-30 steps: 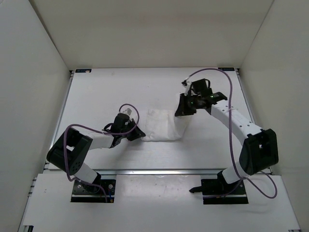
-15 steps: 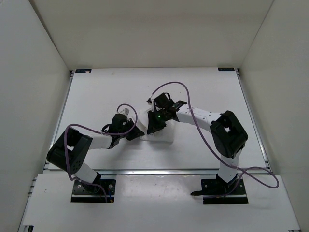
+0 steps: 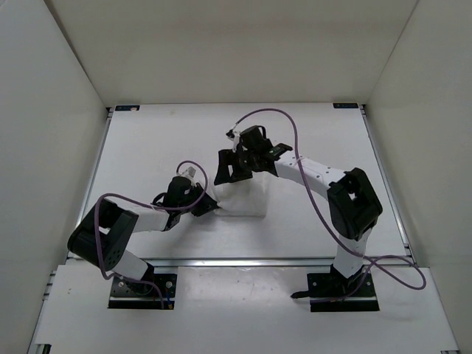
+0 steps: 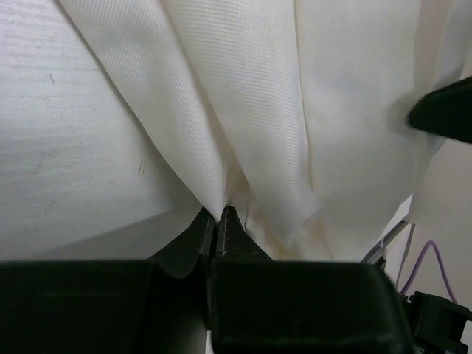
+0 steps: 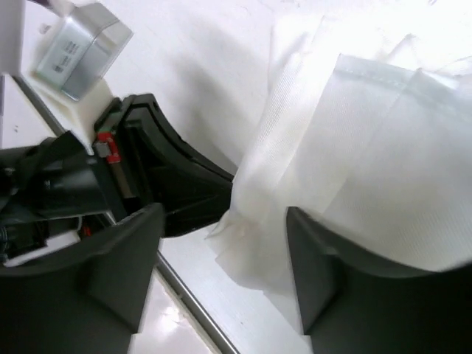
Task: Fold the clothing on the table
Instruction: Fold the skirt
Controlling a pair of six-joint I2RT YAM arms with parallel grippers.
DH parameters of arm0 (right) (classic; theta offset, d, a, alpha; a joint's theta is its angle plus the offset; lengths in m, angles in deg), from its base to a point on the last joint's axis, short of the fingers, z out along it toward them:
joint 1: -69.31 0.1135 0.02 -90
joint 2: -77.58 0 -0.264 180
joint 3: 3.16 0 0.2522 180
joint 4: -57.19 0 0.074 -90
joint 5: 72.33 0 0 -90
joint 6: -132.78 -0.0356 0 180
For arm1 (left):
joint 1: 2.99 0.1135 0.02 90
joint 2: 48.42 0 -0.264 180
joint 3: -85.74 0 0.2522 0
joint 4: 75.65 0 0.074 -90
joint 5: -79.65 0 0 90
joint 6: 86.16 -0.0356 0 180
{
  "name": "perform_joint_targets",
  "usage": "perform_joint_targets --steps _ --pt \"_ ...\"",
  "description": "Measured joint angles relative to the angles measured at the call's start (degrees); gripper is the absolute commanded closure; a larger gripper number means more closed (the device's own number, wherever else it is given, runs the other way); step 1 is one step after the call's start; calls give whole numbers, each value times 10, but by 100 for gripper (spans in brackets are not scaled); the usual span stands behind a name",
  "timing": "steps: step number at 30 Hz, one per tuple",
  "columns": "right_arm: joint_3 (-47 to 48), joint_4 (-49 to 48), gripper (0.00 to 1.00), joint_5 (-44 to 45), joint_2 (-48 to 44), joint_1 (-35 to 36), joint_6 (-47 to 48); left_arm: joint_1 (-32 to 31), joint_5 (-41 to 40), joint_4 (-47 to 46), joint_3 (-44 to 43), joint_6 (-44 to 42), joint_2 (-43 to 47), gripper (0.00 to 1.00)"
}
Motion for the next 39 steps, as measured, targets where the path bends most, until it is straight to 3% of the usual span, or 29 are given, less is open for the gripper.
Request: perform_joint_targets --steps 1,3,4,6,8,13,20,23,25,26,28,29,32,39 --pt "-8 -9 30 -1 -11 -5 0 1 2 -1 2 1 3 91" --pt "-29 -21 33 -6 -40 -12 -2 2 3 -1 6 3 7 88" --pt "-42 -26 43 -8 -59 -16 -2 2 4 0 8 4 9 88" --pt "-70 -35 80 -16 -103 -26 -3 2 4 0 9 6 10 88" --pt "-101 -55 100 -33 -141 -36 -3 2 5 2 9 6 14 88" --pt "-196 -117 100 -90 -184 -64 -17 2 10 7 9 6 17 86" --pt "-294 -204 100 -115 -122 -56 -32 1 21 38 6 -2 18 78" --pt "-273 -208 100 -112 -65 -46 -22 5 31 48 5 -10 19 70" --pt "-241 -198 98 -111 -26 -39 -11 7 38 56 4 -17 19 58" --pt "-222 -193 97 -109 -9 -37 -5 9 42 61 4 -21 19 45" --pt "-187 -182 94 -108 14 -32 5 14 55 68 -4 -22 24 28" --pt "-174 -178 93 -108 17 -31 10 15 57 73 -8 -28 32 25" --pt "-163 -167 87 -105 0 -31 14 26 56 104 -10 -37 72 2" --pt "-239 -163 78 -110 -170 -63 -18 113 45 194 9 -42 278 1"
